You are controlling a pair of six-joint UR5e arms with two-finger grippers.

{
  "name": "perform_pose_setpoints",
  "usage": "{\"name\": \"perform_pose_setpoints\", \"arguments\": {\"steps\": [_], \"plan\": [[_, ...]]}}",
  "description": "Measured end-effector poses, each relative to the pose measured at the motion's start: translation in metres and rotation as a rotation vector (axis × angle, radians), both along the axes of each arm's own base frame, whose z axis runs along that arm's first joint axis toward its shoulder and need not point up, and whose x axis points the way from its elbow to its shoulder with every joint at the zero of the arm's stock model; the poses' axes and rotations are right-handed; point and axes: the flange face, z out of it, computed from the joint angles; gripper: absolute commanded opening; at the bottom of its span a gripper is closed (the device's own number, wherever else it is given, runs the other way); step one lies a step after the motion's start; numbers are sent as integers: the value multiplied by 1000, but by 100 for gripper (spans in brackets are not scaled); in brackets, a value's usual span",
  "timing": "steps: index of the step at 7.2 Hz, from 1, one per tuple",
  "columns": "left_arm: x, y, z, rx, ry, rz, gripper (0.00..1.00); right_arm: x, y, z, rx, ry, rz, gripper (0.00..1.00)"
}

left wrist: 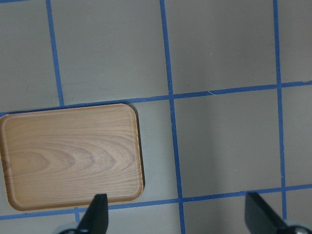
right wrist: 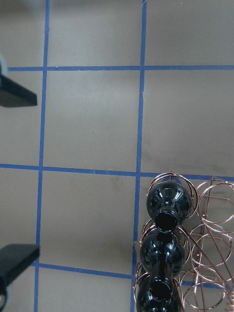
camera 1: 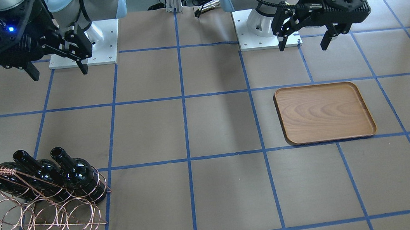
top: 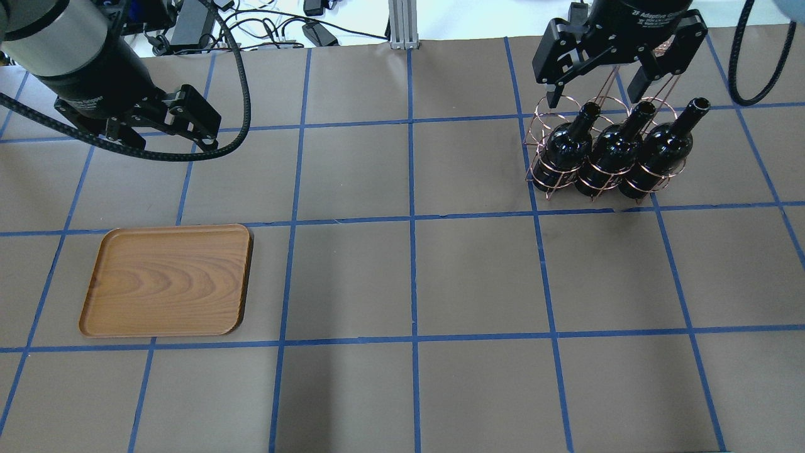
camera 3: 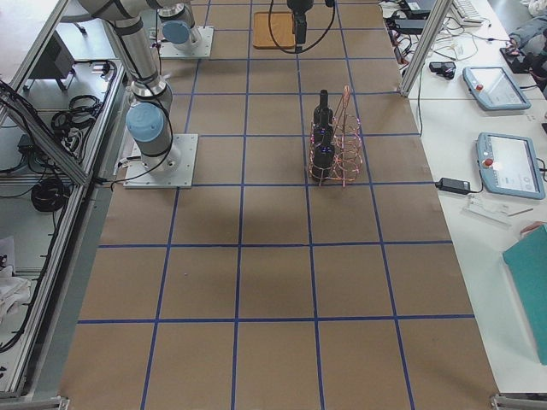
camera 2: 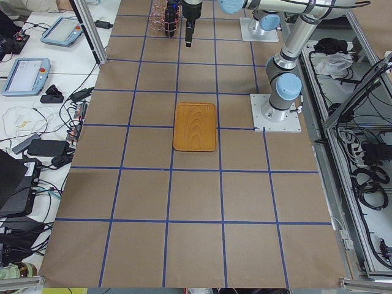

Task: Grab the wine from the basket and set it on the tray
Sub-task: 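Lower the right gripper onto the middle wine bottle in the copper rack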

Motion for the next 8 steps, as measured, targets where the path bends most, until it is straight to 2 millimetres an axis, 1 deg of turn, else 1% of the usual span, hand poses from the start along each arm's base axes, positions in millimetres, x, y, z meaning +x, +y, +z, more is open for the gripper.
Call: {"name": "perform_pose_setpoints", "arguments": {"steps": [3,4,5,6,7,8], "plan": [[0,1,-1,3,0,0,100,3,0,-10,17,-58,12,100],[1,1,-1,4,0,1,100,-1,-1,-13,23,-60,7,100],[1,1,-1,6,0,1,100,-17,-6,-19,33,-50,-11,100],[1,1,-3,12,0,0,100,-43,-13,-27,36,-43,-47,100],[1,2,-5,18,0,-1,100,-73,-21,-31,25,-34,-92,100],[2,2,-8,23,0,0,100,-98,-26,-37,21,-29,-128,84]]}}
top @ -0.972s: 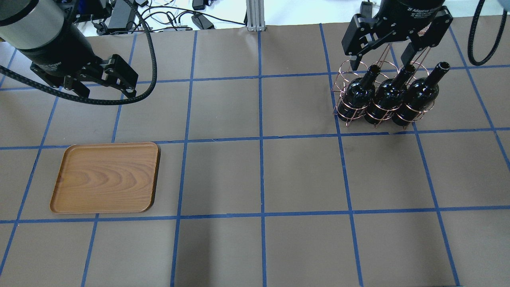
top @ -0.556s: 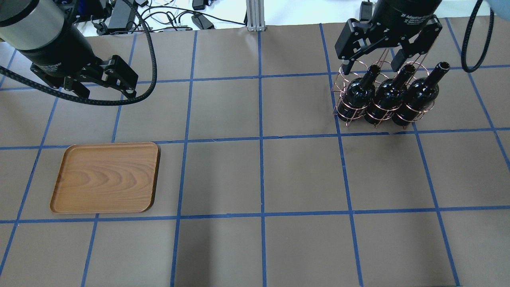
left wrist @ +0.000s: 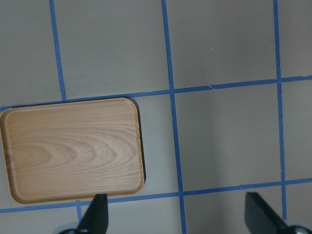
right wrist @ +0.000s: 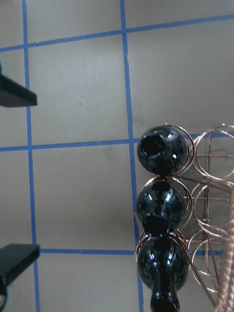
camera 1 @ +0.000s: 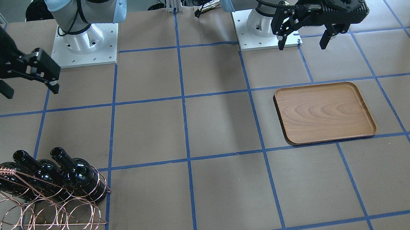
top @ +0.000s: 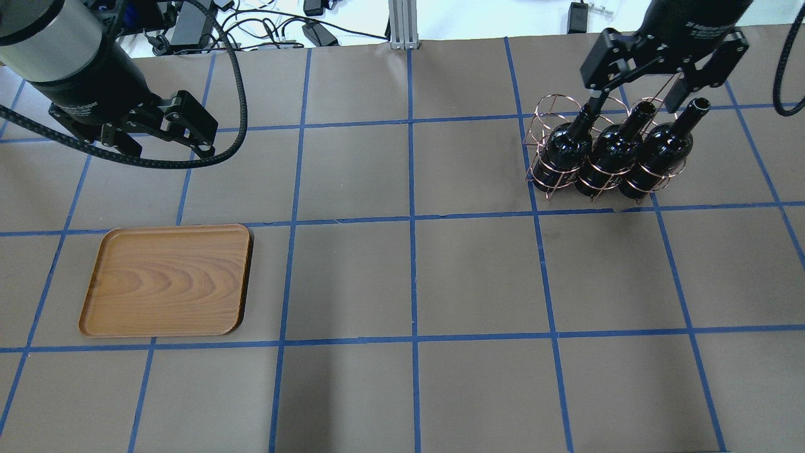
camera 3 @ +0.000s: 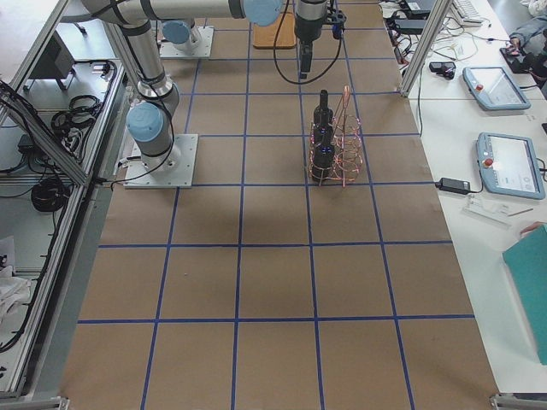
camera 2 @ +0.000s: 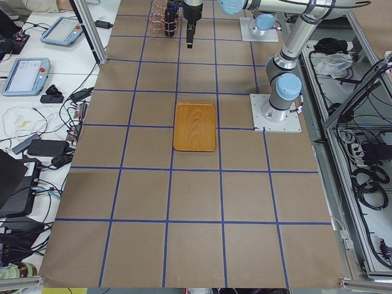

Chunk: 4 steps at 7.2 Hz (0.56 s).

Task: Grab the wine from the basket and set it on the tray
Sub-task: 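Lower the right gripper onto the middle wine bottle in the copper rack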

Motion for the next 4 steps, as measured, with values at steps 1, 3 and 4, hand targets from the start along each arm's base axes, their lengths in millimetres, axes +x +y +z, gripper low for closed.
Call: {"name": "perform_pose_setpoints", "arguments": {"steps": [1,3,4], "plan": [[0,0,-1,2,0,0,100,-15,-11,-18,-10,3,-24,92],[0,0,-3,3,0,-1,100,-29,-33,-62,-20,8,-48,90],[0,0,-3,4,0,-1,100,-33,-42,-78,-20,18,-46,90]]}}
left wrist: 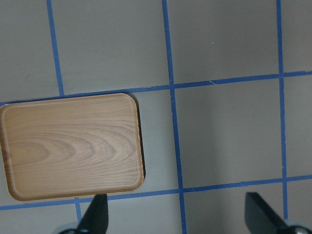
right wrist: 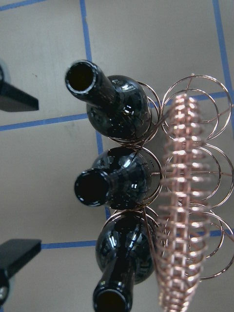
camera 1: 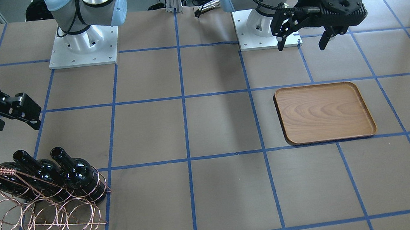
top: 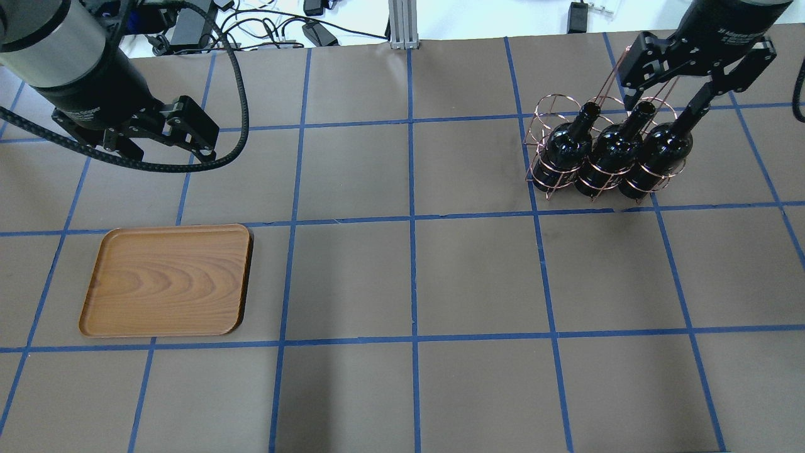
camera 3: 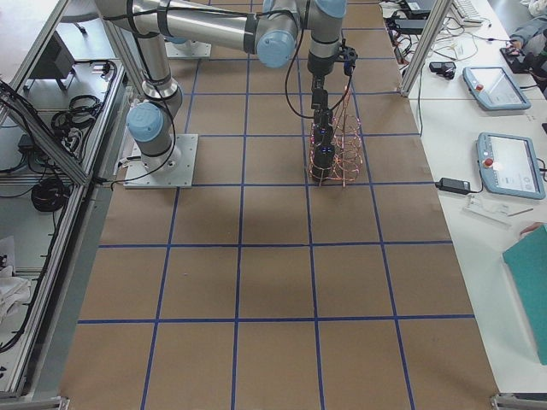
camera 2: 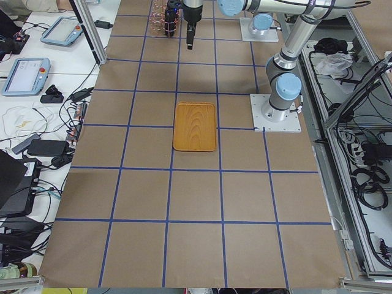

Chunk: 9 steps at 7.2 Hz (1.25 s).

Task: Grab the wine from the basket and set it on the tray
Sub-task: 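Lower the right gripper onto the middle wine bottle in the copper rack, then grasp the bottle neck with the right gripper and lift it out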

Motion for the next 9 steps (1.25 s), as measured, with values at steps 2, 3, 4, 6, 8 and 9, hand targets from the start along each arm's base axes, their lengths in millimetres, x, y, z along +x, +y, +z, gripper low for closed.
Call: {"name": "perform_pose_setpoints", "arguments": {"steps": [2,3,4,6,8,9], "plan": [[0,0,-1,2,0,0,100,-8,-16,-24,4,36,1,83],[0,0,0,1,1,0,100,-10,-21,-31,5,41,1,79],[0,0,0,2,1,-1,100,-11,-23,-36,7,39,-2,73],[0,1,-1,3,0,-1,100,-11,-26,-41,11,35,-10,57],[0,2,0,3,-1,0,100,-11,-27,-45,17,33,-4,40],[1,2,0,3,-1,0,100,-11,-28,-46,20,32,0,30]]}}
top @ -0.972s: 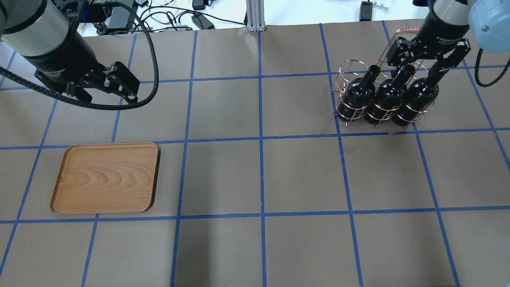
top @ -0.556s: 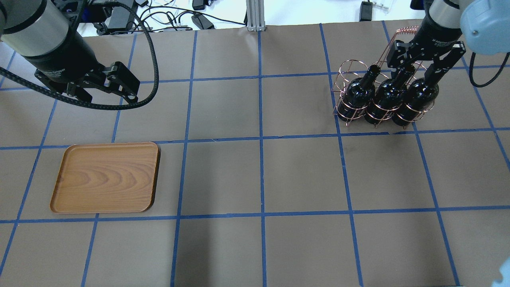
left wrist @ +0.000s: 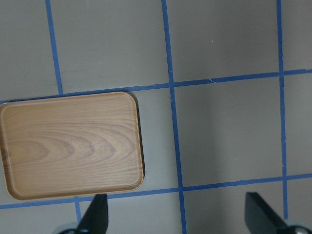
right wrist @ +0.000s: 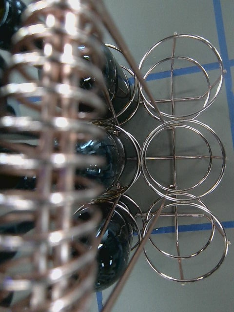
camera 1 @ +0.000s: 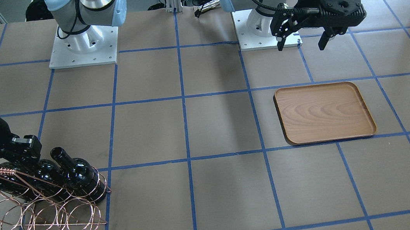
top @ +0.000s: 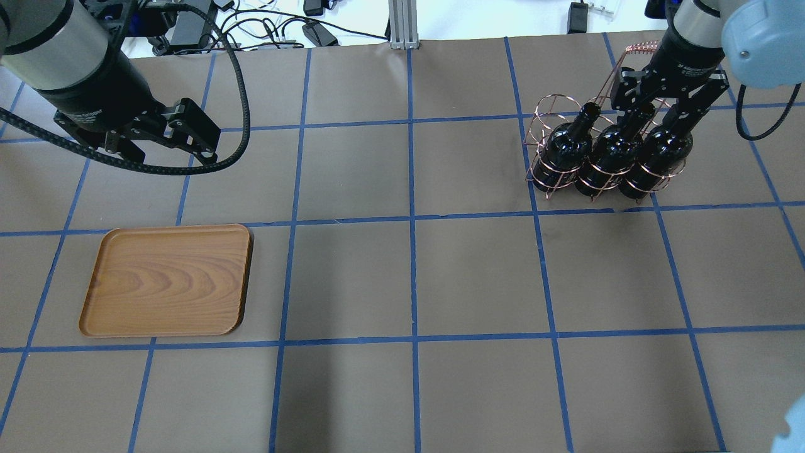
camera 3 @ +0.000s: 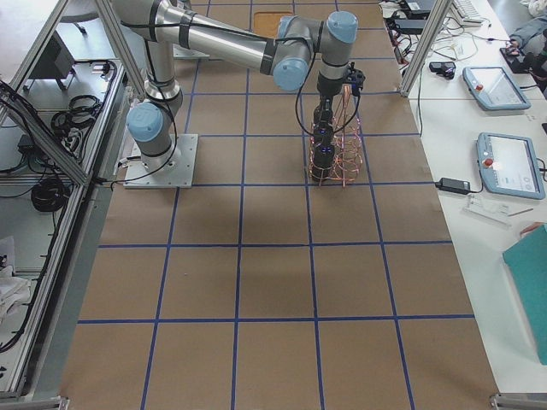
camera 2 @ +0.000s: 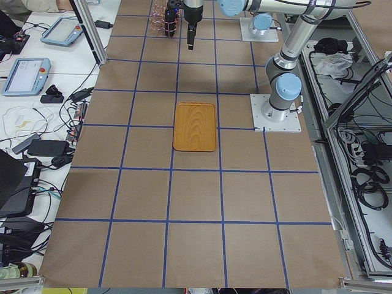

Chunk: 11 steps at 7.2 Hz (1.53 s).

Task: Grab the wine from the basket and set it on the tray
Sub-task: 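Grasp the bottle neck with the right gripper and lift it out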

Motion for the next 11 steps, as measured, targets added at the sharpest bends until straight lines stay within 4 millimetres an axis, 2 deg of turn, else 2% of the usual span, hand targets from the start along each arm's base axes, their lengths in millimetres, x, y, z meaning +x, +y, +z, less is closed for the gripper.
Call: {"name": "perform_pose_setpoints", "arguments": {"steps": [1,2,4,5,6,8,9,10,11], "plan": [[0,0,0,0,0,1,100,0,0,-1,2,0,2,18],[1,0,0,0,0,2,100,0,0,-1,3,-1,2,11],[2,-1,0,1,0,3,100,3,0,12,-15,2,3,10],[2,-1,-1,2,0,4,100,6,5,38,-35,6,5,10],[2,-1,-1,2,0,4,100,13,19,82,-44,10,8,10],[3,-1,-1,1,0,6,100,35,69,170,-12,41,13,10],[3,-1,0,1,0,6,100,56,99,198,3,43,-3,10],[3,-1,0,1,0,6,100,85,125,213,14,36,-31,9],[4,-1,0,1,0,6,100,123,143,216,26,21,-53,8]]}}
